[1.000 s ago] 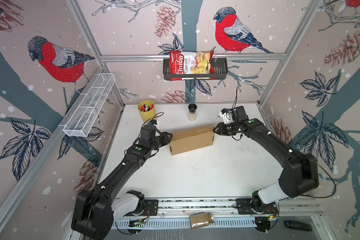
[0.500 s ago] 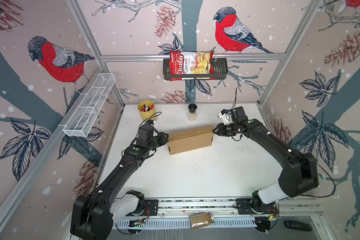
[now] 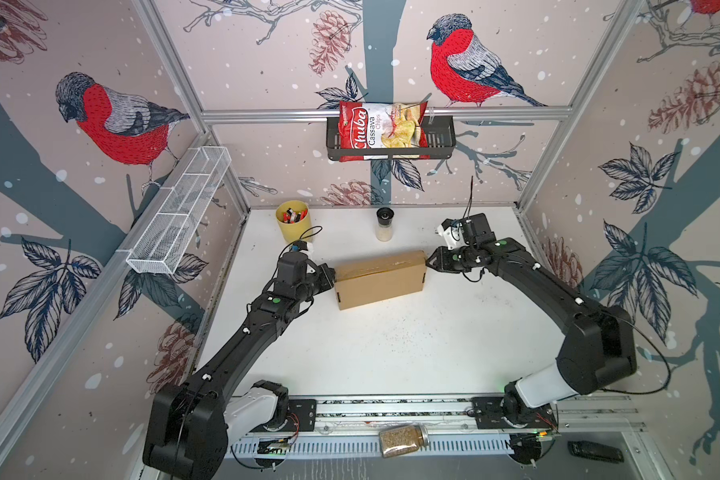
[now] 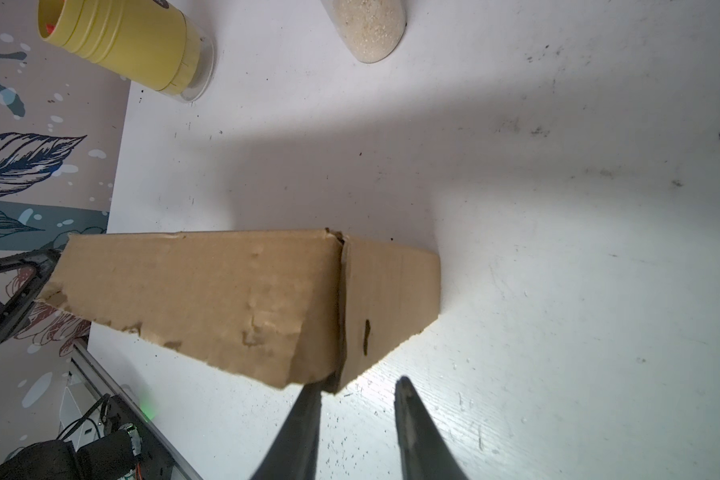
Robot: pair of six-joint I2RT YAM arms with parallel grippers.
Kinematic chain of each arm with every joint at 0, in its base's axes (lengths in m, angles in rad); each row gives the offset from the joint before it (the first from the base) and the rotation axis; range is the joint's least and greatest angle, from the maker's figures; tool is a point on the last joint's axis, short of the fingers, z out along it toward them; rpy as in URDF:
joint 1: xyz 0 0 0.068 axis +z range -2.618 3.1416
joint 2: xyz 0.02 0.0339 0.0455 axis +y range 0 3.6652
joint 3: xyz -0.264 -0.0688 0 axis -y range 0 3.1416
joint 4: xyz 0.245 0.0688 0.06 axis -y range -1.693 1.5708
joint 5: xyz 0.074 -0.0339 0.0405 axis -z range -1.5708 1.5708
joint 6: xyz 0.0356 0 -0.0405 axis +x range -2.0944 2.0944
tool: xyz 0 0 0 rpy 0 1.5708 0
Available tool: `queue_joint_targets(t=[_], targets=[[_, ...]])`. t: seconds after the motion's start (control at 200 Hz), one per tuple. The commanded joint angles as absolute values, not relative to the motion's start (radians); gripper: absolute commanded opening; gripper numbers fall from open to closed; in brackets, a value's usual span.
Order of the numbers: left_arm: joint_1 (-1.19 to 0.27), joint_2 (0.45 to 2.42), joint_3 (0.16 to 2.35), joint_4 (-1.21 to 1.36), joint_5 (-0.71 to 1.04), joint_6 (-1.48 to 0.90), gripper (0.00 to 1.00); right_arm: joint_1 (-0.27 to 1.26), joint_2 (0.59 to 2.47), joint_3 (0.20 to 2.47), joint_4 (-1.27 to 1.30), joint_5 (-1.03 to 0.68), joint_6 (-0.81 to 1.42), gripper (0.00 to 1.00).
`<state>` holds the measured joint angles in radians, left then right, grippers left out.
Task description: Fold the paper box
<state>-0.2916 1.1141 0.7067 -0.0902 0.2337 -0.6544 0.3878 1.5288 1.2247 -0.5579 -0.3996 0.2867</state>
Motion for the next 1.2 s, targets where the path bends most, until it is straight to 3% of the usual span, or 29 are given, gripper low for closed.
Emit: queue_joint_targets(t=[0.0, 0.445, 0.59, 0.916, 1.106, 1.196], targets=[[-0.289, 1.121, 0.696, -0.174, 0.222, -0.643, 0.07, 0.388, 1.532, 1.236, -0.558, -0.412, 0.291, 0.32], [-0.284, 1.13, 0.713, -0.176, 0.222, -0.629, 0.08, 0.321, 1.502, 1.268, -0.508, -0.637, 0.328, 0.52], [-0.282, 1.128, 0.714, -0.178, 0.217, -0.623, 0.08, 0.301, 1.511, 1.256, -0.466, -0.591, 0.367, 0.56], [-0.284, 1.133, 0.717, -0.182, 0.214, -0.619, 0.07, 0.316, 1.564, 1.236, -0.447, -0.582, 0.389, 0.54], [-0.282, 1.132, 0.707, -0.18, 0.212, -0.617, 0.07, 0.308, 1.564, 1.178, -0.417, -0.61, 0.401, 0.4], [-0.283, 1.137, 0.701, -0.174, 0.212, -0.617, 0.07, 0.3, 1.57, 1.154, -0.398, -0.618, 0.409, 0.37]])
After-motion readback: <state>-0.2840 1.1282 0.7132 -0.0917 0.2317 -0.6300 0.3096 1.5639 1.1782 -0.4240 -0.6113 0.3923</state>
